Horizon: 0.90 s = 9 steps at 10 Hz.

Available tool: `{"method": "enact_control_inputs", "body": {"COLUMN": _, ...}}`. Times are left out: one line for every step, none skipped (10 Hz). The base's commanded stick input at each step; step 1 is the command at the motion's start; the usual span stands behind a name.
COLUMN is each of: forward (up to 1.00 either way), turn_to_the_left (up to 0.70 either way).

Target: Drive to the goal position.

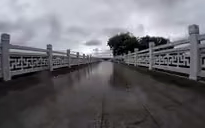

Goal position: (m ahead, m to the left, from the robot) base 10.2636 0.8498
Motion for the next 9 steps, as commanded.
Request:
{"method": "enact_control_inputs", "body": {"forward": 0.60, "turn_to_the_left": -0.08}}
{"method": "enact_control_inputs", "body": {"forward": 0.60, "turn_to_the_left": 0.00}}
{"method": "enact_control_inputs", "body": {"forward": 0.60, "turn_to_the_left": 0.00}}
{"method": "enact_control_inputs", "body": {"forward": 0.60, "turn_to_the_left": 0.00}}
{"method": "enact_control_inputs", "body": {"forward": 0.60, "turn_to_the_left": 0.00}}
{"method": "enact_control_inputs", "body": {"forward": 0.60, "turn_to_the_left": 0.00}}
{"method": "enact_control_inputs", "body": {"forward": 0.60, "turn_to_the_left": 0.00}}
{"method": "enact_control_inputs", "body": {"forward": 0.60, "turn_to_the_left": 0.00}}
{"method": "enact_control_inputs", "body": {"forward": 0.60, "turn_to_the_left": 0.00}}
